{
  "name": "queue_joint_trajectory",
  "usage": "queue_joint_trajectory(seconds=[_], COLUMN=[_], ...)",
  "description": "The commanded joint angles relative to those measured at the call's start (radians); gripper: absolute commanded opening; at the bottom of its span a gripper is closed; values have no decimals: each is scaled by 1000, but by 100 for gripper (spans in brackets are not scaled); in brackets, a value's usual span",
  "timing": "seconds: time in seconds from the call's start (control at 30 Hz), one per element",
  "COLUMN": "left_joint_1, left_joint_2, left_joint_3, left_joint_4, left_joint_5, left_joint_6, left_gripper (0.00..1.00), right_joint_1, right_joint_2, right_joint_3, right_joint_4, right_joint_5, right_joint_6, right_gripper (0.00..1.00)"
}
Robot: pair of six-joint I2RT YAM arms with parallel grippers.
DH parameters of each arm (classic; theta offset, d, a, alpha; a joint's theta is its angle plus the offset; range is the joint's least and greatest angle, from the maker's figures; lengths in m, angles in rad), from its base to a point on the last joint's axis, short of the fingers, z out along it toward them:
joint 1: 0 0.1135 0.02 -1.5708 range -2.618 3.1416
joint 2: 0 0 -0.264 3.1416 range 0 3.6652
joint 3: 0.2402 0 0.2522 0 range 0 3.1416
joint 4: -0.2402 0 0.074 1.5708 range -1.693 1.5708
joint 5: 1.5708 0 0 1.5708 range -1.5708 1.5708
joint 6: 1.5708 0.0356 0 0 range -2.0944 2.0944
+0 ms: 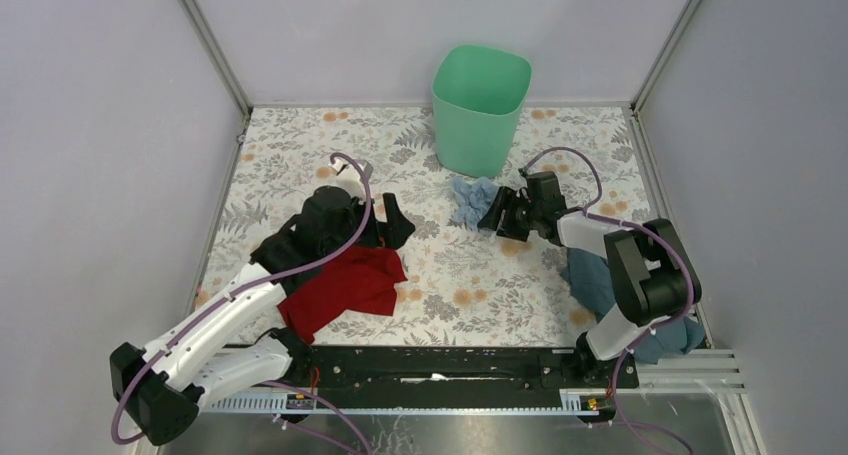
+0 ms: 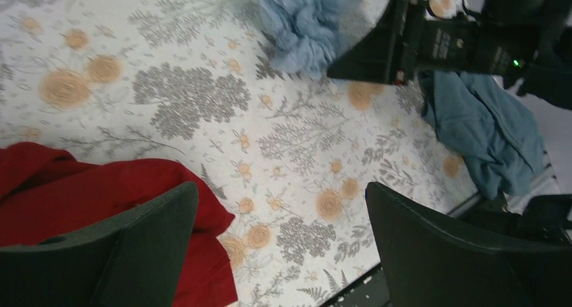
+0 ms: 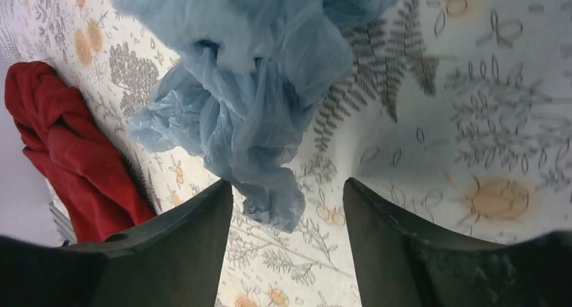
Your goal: Put the trash bags into the trash bin
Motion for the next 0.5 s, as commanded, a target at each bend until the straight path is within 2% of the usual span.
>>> queue_joint_trajectory(seconds=[0.0, 0.07, 0.1, 0.13, 0.2, 0.23, 0.27, 0.47], left_joint_1=[-2, -3, -3, -2, -1, -2, -2, -2], left_joint_2=[10, 30, 42, 51, 66, 75, 87, 145], left_joint_3=[-40, -58, -68, -77, -93, -95, -97, -102], left_joint_4=[76, 91, 100, 113, 135, 143, 150, 181], left_joint_5=[132, 168, 180, 189, 193, 189, 185, 137], left_joint_6=[-68, -99, -114, -128, -155, -167, -179, -231], left_gripper=[99, 99, 99, 99, 99, 99, 99, 99], right_joint_1=[19, 27, 29, 32, 41, 47, 54, 142], right_joint_2=[44, 50, 56, 62, 73, 71, 61, -107], right_joint_3=[67, 64, 64, 68, 83, 88, 84, -73], right_joint_4=[107, 139, 148, 155, 139, 119, 102, 52], right_joint_5=[23, 19, 13, 4, -7, -13, -27, -180], right_joint_6=[-49, -63, -74, -88, -122, -133, -147, -210], right_gripper=[66, 63, 58, 48, 18, 6, 0, 0])
